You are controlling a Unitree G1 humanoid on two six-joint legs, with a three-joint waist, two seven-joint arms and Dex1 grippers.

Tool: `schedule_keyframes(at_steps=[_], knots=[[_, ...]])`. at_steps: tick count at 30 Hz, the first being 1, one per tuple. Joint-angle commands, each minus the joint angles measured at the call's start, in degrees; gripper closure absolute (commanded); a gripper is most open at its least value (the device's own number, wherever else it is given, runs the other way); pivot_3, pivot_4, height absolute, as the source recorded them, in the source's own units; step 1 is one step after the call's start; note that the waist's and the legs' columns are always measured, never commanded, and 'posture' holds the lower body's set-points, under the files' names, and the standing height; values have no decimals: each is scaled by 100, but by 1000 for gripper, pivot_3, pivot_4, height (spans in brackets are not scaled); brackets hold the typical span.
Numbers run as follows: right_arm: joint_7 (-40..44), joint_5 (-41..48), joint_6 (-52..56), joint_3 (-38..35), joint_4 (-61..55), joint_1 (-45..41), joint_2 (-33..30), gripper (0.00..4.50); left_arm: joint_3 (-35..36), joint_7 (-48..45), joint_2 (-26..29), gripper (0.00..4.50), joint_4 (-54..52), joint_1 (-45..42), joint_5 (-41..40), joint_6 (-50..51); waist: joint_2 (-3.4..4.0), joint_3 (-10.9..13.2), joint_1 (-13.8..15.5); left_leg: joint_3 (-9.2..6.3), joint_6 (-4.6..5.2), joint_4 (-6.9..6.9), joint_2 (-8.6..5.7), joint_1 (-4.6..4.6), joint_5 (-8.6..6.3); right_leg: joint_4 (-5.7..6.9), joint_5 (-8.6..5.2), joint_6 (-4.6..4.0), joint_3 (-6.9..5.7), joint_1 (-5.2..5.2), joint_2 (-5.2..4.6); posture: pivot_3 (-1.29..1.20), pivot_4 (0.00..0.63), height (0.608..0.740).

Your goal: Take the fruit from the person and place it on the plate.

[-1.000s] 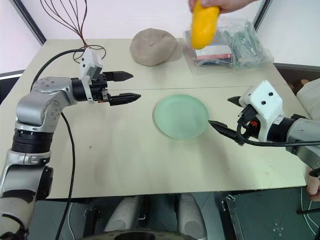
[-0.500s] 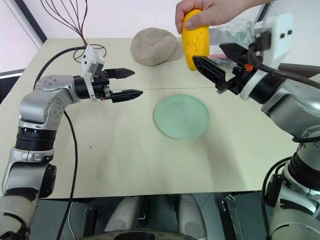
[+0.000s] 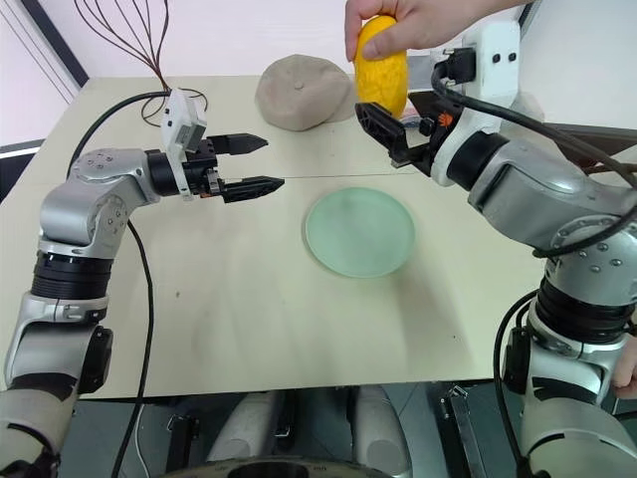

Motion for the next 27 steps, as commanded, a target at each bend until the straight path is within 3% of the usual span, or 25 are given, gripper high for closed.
schedule_keyframes(at_steps=[1, 7, 10, 12, 13, 23, 27], knots=[[177, -235, -217, 43, 41, -222, -7, 0, 120, 54, 74, 33, -241, -21, -27, -38, 0, 0, -3, 0, 0, 0, 0, 0, 0, 0, 0, 1, 0, 0, 0, 0, 150, 740], [503, -649, -378, 315, 288, -409, 167, 0, 138, 110, 135, 33, -307, 8, -43, 1, 1, 0, -25, 0, 1, -1, 0, 0, -1, 0, 1, 2, -1, -1, 2, 0, 150, 740], [640, -806, -423, 384, 341, -444, 254, 898, 146, 133, 143, 0, -332, 20, -52, 17, 1, 0, -51, 0, 1, -5, 0, 0, 0, 1, 1, 3, -2, -3, 2, 0, 150, 740], [715, -887, -441, 417, 355, -460, 307, 1872, 149, 143, 147, 0, -343, 28, -52, 21, 1, 1, -79, 0, 1, -6, 0, 0, 0, 0, 1, 3, -2, -3, 1, 0, 150, 740], [745, -916, -439, 427, 363, -471, 335, 2055, 150, 147, 148, 0, -347, 32, -53, 23, 1, 0, -90, 0, 1, -6, 0, 0, -1, 1, 2, 3, -2, -2, 1, 0, 150, 740], [1005, -815, -115, 392, 97, -258, 353, 2055, 169, 204, 158, 0, -435, 82, -90, 80, 1, 1, -104, 0, 1, -14, 0, 0, 0, 2, 2, 5, 0, -10, 2, 0, 150, 740], [938, -677, 54, 467, -224, 308, 505, 2055, 162, 197, 167, 0, -385, 72, -72, 60, 1, 0, -100, -1, 1, -19, 0, 0, 0, 2, 2, 5, -1, -10, 1, 0, 150, 740]])
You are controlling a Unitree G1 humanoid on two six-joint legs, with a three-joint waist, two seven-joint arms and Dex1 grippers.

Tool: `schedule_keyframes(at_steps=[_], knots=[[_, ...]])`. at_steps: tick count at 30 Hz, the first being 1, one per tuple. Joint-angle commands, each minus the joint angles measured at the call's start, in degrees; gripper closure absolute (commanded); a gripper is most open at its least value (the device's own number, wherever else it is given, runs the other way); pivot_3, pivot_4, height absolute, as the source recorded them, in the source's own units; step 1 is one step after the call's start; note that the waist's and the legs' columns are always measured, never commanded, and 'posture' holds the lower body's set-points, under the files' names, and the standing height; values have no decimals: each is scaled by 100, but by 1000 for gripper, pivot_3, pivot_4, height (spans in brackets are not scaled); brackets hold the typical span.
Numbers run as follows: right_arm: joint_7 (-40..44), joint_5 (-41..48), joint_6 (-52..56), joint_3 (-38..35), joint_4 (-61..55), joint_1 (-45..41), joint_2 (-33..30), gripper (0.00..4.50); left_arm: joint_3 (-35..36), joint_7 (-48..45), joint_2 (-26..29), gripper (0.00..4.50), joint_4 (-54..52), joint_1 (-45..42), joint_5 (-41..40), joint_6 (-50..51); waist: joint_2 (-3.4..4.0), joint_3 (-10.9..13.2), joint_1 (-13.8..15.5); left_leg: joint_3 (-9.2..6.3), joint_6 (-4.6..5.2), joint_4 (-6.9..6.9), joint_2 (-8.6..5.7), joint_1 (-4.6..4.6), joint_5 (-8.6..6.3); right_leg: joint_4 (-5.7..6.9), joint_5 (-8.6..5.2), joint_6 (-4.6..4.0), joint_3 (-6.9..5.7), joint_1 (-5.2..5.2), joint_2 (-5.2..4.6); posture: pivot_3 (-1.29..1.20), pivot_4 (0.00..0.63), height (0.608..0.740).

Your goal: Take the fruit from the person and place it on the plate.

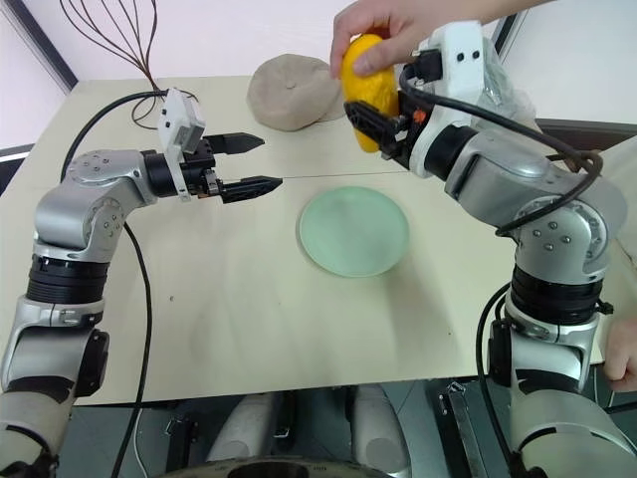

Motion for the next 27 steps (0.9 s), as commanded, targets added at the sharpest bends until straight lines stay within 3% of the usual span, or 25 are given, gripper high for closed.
schedule_keyframes(at_steps=[1, 11, 22, 26, 27], knots=[[-83, 167, 90, -10, -384, 373, 181, 2055, 149, 5, 89, 0, -139, -44, -54, -12, 0, 0, 3, 0, 0, 0, 0, 0, 0, 0, 0, 0, 0, 1, 0, 0, 150, 740], [-415, -628, 295, 464, 176, 1398, 758, 2055, 135, 31, 107, 0, -90, -88, -22, -9, 0, 0, 1, 2, 0, -1, -1, 0, 0, 0, 0, 0, 1, -2, 0, 0, 150, 740], [66, -1660, 251, 797, 375, 1799, 707, 2055, 171, 123, 150, 0, -263, 10, -53, 85, 0, 0, -5, 2, 0, -1, -2, 0, 0, 1, 0, 1, -4, -3, 10, 0, 150, 740], [235, -1846, 285, 778, 279, 1800, 728, 185, 173, 147, 162, 0, -316, 43, -79, 124, 0, 0, -3, 2, 0, -1, -2, 0, 0, 1, 0, 1, -4, -3, 12, 0, 150, 740], [269, -1880, 290, 763, 251, 1788, 735, 42, 171, 149, 159, 0, -323, 46, -83, 131, 0, 0, -3, 2, 0, -1, -2, 0, 0, 1, 0, 1, -4, -3, 12, 0, 150, 740]])
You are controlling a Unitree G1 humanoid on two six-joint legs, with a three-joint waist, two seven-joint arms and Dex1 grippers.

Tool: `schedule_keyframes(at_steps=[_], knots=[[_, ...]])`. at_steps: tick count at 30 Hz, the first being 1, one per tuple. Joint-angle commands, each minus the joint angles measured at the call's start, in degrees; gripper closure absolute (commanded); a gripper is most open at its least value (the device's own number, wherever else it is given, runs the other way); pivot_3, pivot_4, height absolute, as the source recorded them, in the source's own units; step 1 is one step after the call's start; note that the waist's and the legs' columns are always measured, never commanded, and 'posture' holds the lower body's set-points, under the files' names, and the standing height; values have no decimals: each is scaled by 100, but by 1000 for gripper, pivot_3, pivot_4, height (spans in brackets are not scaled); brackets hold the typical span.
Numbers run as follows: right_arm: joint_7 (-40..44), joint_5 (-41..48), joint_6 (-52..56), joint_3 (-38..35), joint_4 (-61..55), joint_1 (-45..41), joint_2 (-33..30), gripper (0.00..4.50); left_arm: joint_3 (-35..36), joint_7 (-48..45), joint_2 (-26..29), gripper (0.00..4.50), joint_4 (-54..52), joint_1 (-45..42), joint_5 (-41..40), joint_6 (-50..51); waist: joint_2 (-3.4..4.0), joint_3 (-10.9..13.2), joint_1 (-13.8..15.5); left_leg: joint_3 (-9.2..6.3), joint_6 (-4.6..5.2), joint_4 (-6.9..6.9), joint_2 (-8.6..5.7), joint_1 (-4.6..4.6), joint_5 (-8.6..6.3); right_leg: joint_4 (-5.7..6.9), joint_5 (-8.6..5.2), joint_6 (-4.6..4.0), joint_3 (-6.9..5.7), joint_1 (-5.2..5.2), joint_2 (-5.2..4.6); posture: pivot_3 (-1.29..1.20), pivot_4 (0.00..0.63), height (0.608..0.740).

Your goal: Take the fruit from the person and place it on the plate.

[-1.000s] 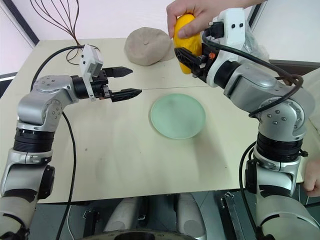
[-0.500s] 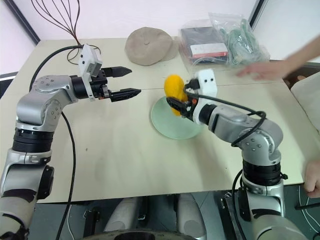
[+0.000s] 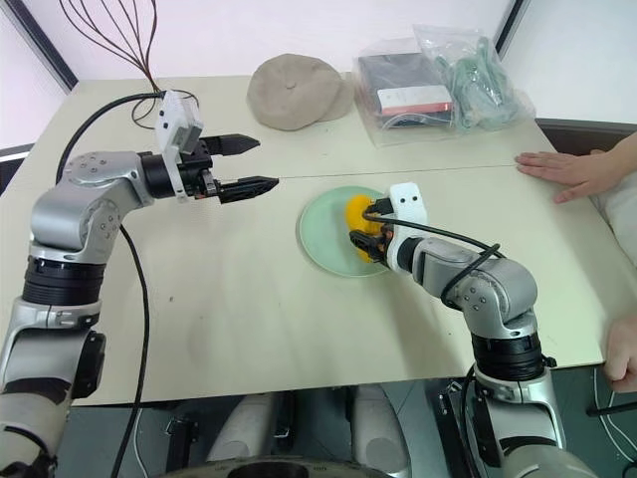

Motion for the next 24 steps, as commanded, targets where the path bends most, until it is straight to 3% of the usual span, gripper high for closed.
schedule_keyframes(at_steps=[1, 6, 17, 24], knots=[[165, -98, -36, -87, -288, -75, 6, 42, 155, 23, 74, 0, -262, -22, -87, 27, 0, 0, 1, 0, 0, 0, 0, 0, 0, 0, 0, 0, 0, 0, 0, 0, 150, 740], [594, -37, 54, -258, -654, -221, -337, 42, 148, 14, 54, 0, -270, -34, -99, 53, 0, 0, 1, 0, 0, 0, 0, 0, 0, 0, 0, 0, 0, 0, 1, 0, 150, 740], [2060, 1208, 330, -1967, -2027, -89, -2234, 42, 151, -80, 60, 0, -319, 42, -150, 114, 2, 1, 13, -1, 1, -1, 0, 0, 0, -4, -1, 1, -2, 3, -7, 0, 150, 740], [2385, 2011, 180, -2806, -2371, 299, -2848, 42, 117, -189, 66, 0, -419, 150, -257, 203, 1, 1, 22, -1, 1, 1, 1, 0, 0, -8, -2, 1, -1, 7, -10, 0, 150, 740]])
